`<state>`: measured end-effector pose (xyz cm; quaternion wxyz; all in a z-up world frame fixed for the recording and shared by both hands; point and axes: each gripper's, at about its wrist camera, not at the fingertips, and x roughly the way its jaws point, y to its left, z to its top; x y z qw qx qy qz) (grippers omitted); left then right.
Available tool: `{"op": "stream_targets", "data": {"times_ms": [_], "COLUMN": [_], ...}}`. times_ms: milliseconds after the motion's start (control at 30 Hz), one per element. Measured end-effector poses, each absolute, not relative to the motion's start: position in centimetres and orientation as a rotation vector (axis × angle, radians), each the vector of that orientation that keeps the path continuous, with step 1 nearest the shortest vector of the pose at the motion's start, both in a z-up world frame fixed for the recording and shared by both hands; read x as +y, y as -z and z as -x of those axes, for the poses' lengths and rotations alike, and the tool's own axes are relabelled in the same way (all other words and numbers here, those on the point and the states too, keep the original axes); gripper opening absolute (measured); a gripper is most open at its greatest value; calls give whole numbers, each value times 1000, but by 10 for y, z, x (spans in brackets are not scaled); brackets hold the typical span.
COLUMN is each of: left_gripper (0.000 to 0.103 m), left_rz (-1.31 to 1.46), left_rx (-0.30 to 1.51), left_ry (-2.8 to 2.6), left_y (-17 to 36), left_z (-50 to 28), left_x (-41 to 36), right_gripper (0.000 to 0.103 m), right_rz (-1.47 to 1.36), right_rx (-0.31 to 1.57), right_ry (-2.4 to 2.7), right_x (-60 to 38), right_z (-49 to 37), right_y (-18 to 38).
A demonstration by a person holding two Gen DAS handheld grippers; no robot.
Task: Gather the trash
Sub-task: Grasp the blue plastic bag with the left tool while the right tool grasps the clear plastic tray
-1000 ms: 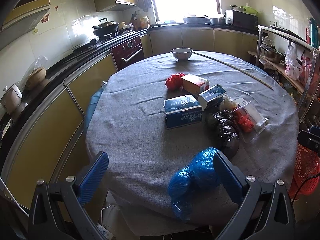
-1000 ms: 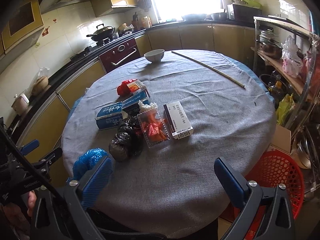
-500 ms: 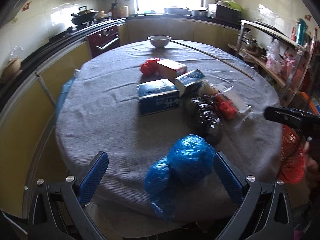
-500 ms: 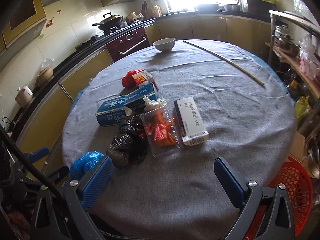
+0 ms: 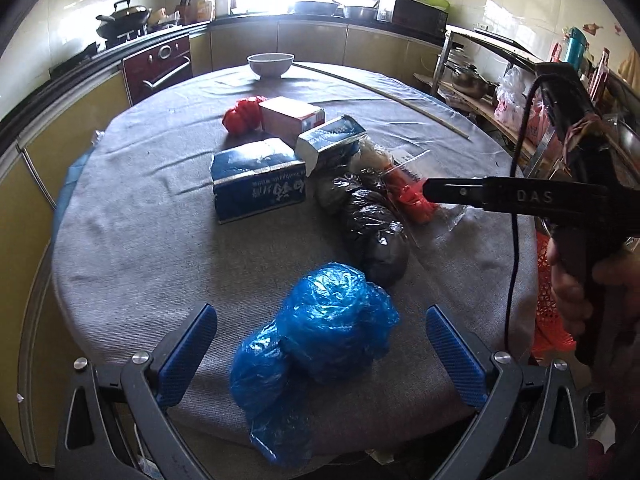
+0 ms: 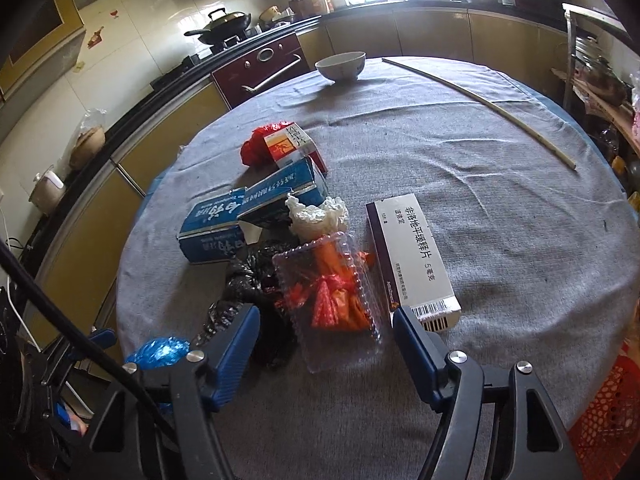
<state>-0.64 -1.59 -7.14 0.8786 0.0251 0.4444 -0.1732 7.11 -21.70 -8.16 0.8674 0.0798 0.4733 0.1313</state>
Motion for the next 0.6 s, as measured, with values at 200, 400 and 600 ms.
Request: {"op": "stream_targets", "data": {"times_ms": [200, 400, 600], "left_gripper": [92, 63, 54], "left_rz": [-21, 5, -15], "left_rx": [945, 972, 955], "left_ry": [389, 429, 415], "left_y": [80, 88, 84], "left_z": [1, -6, -6], "left_x": [-10, -9, -14], "right_gripper": [57, 54, 53], "right_rz": [-164, -178, -252], "right_rx": [1025, 1000, 983], "right_ry": [-269, -273, -290], "right_x": [-210, -212, -228], "right_z": [-84, -82, -72], "right_y": [94, 95, 92]}}
